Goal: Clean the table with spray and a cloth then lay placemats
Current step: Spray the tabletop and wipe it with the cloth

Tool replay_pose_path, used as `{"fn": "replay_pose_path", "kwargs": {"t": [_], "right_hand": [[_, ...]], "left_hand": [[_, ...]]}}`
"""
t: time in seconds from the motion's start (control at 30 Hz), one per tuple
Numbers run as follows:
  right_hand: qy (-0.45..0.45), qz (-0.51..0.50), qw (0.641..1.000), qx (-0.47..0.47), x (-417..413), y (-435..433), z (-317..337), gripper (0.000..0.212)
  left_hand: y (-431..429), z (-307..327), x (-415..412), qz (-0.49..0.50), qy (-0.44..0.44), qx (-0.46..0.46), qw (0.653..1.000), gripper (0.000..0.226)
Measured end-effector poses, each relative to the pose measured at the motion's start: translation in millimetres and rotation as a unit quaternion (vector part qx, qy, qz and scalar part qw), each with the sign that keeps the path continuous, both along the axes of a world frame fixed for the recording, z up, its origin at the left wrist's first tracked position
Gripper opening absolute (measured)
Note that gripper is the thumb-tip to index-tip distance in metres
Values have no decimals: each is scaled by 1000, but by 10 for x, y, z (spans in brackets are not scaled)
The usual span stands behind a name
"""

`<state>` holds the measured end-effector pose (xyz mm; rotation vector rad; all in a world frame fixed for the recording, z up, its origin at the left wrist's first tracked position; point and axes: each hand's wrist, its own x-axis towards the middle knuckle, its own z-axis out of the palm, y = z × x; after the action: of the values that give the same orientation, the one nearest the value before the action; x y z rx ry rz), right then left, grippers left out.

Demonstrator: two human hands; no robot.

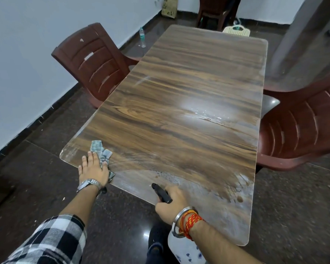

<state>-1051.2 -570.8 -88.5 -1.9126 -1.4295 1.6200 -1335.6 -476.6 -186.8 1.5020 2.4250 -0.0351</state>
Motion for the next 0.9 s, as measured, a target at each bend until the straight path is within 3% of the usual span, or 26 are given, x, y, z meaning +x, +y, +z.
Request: {"fn": "replay_pose_path", "kwargs": {"t": [0.2,0.33,0.4,0.53,0.73,0.9], "right_hand": [[-3,58,998,-5,-80,96,48,17],[-10,25,999,27,-287,209,72,17],[-11,13,1000,12,-335,267,100,10],[-4,61,998,-11,-275,318,41,15],[-10,53,998,21,-336,361,-9,13],[18,138,990,-16,-671,674,124,13]], "left_hand": [[-73,-4,108,-19,-16,-8,1000,62],[-89,-2,98,-32,-23,-23,999,62],[-97,-5,71,-37,-20,-28,999,63],[-58,0,9,-47,-9,-30,998,65],[30,-2,-62,17,-6,-13,1000,66],[94,11,-272,77,-23,-7,997,67]]}}
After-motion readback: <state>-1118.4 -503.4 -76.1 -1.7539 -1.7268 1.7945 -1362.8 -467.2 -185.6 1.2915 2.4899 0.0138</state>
